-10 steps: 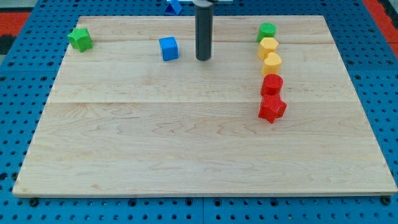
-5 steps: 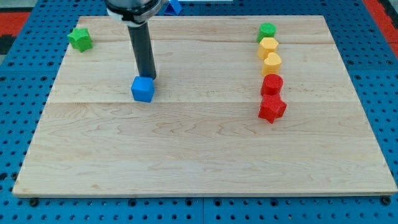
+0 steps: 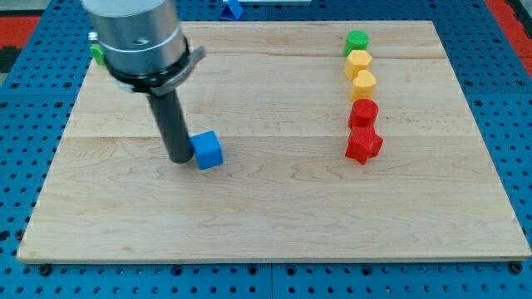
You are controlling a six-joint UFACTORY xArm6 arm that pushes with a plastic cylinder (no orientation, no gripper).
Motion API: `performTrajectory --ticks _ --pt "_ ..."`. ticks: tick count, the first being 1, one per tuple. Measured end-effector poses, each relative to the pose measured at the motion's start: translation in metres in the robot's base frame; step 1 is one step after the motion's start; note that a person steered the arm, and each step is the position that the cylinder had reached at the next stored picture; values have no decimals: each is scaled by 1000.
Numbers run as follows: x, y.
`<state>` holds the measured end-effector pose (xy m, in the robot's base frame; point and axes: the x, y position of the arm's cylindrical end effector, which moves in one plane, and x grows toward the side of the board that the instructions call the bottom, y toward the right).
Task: Move the cube into the red star
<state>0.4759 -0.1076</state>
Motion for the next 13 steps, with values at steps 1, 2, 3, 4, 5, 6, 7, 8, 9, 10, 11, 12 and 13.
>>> performTrajectory --ticks 1,2,3,4,5,6,7,8,9,10,11,12,13 --pt "-16 8" --pt "-17 45" --pt "-15 97" --pt "8 113" --pt "33 128" --pt "38 146" --pt "56 137" --pt "71 141" --pt "58 147" --pt "55 172" --pt "55 201" --pt "69 220" --pt "94 227"
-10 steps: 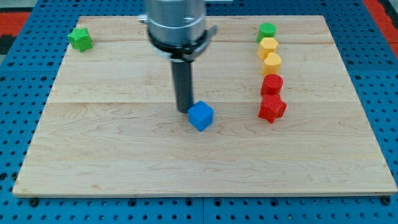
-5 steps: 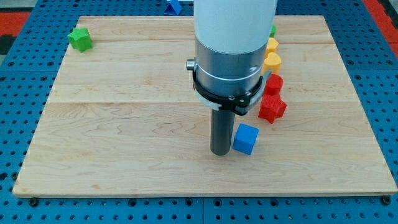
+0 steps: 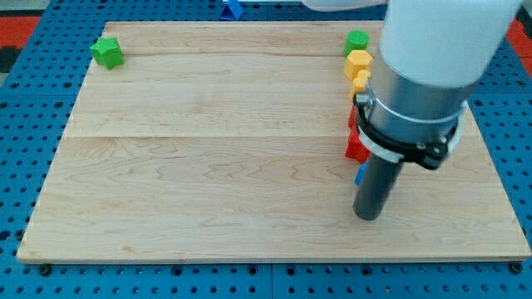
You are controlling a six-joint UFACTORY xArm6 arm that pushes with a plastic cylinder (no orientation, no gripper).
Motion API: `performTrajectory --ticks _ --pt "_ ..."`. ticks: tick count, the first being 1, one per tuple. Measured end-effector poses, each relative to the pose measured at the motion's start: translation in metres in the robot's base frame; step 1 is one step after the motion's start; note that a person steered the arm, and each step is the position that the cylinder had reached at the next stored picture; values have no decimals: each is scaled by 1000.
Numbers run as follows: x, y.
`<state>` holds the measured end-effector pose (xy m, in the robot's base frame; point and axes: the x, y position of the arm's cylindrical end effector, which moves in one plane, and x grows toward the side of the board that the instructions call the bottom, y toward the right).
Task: Move the cube into the red star
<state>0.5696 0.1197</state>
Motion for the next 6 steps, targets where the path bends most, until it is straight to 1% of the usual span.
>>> performTrajectory --ticks 1,2,3,4,5,6 --pt "-45 45" --pt "-84 47" --pt "-76 62" --pt "-84 57" --pt "-103 53" --pt "-93 41"
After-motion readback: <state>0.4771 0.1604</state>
